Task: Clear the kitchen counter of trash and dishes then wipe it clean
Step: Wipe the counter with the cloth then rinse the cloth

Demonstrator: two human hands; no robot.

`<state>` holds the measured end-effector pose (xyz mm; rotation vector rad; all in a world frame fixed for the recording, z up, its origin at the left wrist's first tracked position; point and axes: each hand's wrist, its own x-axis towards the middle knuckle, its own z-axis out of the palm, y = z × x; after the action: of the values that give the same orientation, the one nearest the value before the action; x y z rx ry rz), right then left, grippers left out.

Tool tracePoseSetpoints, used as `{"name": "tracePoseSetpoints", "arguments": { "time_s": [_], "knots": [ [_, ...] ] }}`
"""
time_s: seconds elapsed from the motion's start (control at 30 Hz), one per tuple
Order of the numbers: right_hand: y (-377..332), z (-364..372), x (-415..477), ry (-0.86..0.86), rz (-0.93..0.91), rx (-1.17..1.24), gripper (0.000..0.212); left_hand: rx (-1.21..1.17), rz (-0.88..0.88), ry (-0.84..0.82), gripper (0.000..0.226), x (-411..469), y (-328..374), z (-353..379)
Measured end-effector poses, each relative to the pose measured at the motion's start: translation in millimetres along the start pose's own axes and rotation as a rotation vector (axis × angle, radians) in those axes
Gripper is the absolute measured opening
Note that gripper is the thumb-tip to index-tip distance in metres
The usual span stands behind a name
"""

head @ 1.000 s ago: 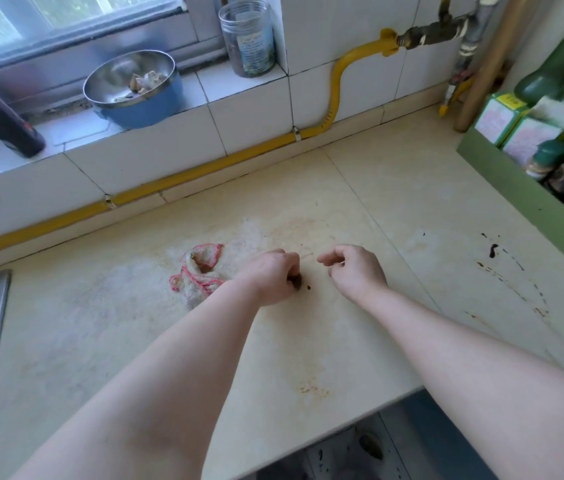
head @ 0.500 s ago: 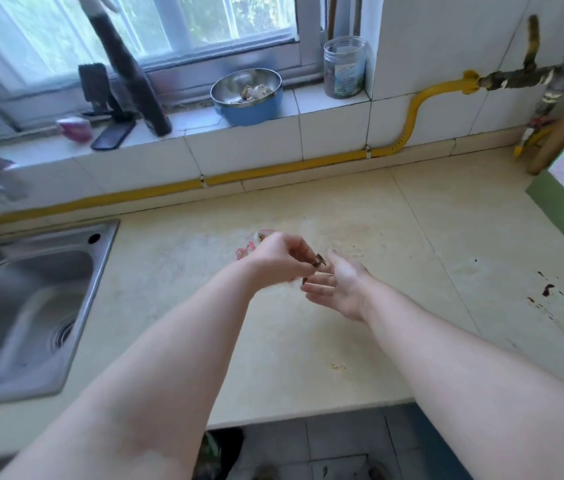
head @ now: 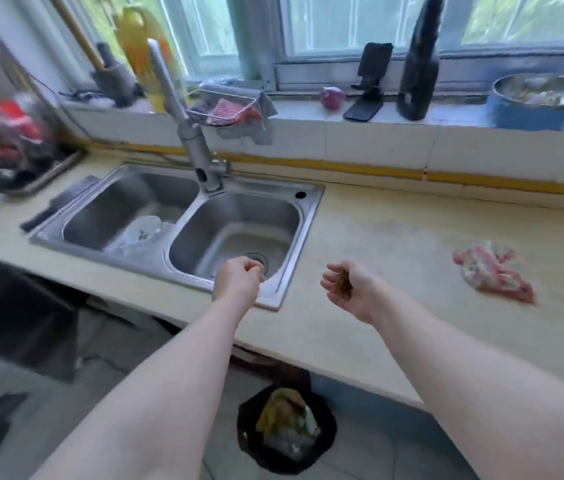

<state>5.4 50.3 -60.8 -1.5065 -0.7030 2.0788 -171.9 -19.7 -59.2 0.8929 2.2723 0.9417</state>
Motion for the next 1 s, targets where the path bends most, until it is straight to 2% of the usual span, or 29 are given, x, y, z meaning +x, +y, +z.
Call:
{"name": "tracePoseSetpoints", "arguments": {
  "time_s": [0.1, 0.23, 0.5, 0.6, 0.73, 1.0],
  "knots": [
    [17, 81, 8, -0.057, 0.033, 0.057, 0.029, 0.000, -0.046, -0.005, 0.027, 32, -45, -57],
    [22, 161, 12, -0.051, 0.025, 0.054, 0.034, -0.025, -0.074, -0.011, 0.028, 67, -71, -111],
    [17, 233, 43, -0.058, 0.031, -0.094, 0.028, -0.121, -0.094, 0.023, 0.029, 116, -91, -158],
    [13, 263, 54, -0.099, 0.042, -0.122, 0.028, -0.137, -0.113, 0.104, 0.032, 129, -105, -174],
    [19, 315, 70, -0.122, 0.099, -0.132, 0.016, -0.084, -0.137, 0.218, 0.028, 155, -124, -205],
    [9, 435, 137, -0.081, 0.105, -0.075, 0.030, -0.106, -0.121, 0.203, 0.032, 247, -155, -272]
  ]
}}
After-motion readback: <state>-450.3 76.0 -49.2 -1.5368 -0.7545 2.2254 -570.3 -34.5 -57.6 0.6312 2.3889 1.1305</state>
